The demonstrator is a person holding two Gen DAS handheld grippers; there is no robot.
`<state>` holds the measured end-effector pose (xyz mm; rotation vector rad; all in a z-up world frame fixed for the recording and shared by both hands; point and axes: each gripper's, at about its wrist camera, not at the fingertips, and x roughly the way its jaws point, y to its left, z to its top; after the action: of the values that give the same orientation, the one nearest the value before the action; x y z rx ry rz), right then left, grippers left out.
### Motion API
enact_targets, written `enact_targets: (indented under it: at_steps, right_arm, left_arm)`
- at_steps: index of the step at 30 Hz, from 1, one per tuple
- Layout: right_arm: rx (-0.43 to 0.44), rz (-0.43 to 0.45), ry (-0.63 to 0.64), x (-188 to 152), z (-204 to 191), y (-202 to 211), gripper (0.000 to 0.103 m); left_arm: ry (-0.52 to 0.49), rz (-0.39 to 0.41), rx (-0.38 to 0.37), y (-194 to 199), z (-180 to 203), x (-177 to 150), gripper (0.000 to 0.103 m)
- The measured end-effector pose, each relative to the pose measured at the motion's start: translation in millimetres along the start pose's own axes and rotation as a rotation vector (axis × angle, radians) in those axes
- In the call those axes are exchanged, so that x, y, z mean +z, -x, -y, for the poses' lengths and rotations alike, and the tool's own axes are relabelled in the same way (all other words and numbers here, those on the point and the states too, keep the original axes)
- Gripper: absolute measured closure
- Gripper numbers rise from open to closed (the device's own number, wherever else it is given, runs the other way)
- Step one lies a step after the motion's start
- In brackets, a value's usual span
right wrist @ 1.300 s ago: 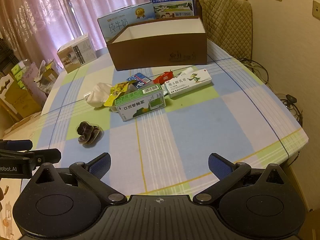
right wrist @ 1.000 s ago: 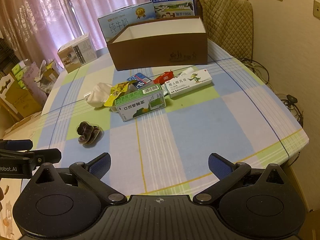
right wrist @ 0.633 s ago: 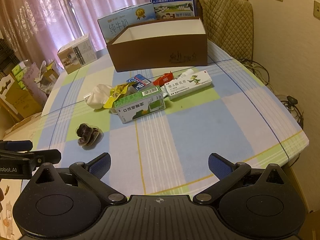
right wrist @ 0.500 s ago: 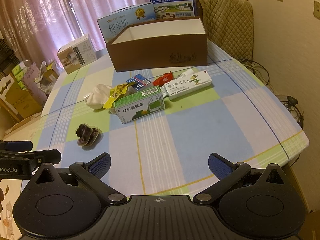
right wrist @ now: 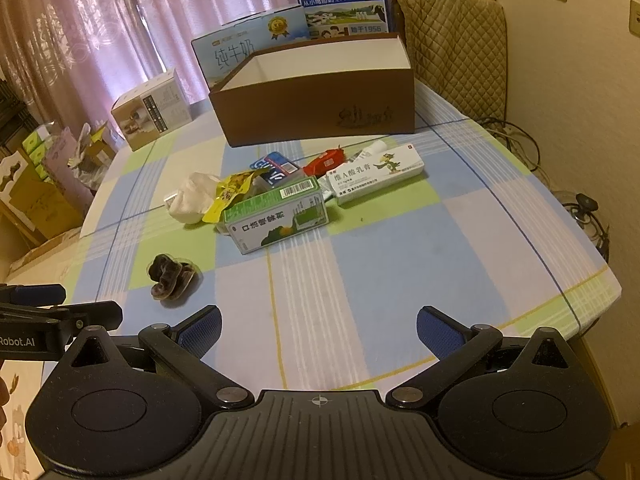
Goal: Organize objects
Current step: 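Move the left tool toward the dark scrunchie in the clear bag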
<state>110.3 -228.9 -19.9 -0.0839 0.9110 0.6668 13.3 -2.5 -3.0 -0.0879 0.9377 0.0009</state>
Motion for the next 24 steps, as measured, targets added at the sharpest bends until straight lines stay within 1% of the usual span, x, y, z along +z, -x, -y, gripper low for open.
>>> enact_targets:
  at_steps: [7,8,21,22,24]
  right_arm:
    - [0.005,-0.007,-0.006,10.6,7.0,-10.8,0.002]
    - [0.007,-0.008,-0.006,11.4,7.0,-11.8,0.002]
    - [0.021,-0.023,-0.006,25.4,15.1,-27.3,0.002]
    - [0.022,-0.025,-0.006,26.5,16.0,-28.8,0.002]
    - [0.023,-0.029,-0.005,28.6,17.8,-31.5,0.002]
  left_arm:
    - [0.007,-0.004,0.004,-5.6,0.6,6.3,0.001]
    - [0.039,-0.002,0.03,-6.7,0.5,7.3,0.001]
    - [0.068,-0.011,0.049,-19.0,-5.2,16.0,0.001]
    - [0.247,0.001,0.183,-20.6,-6.3,16.3,0.001]
    - [0.26,-0.003,0.191,-23.0,-9.4,16.6,0.001]
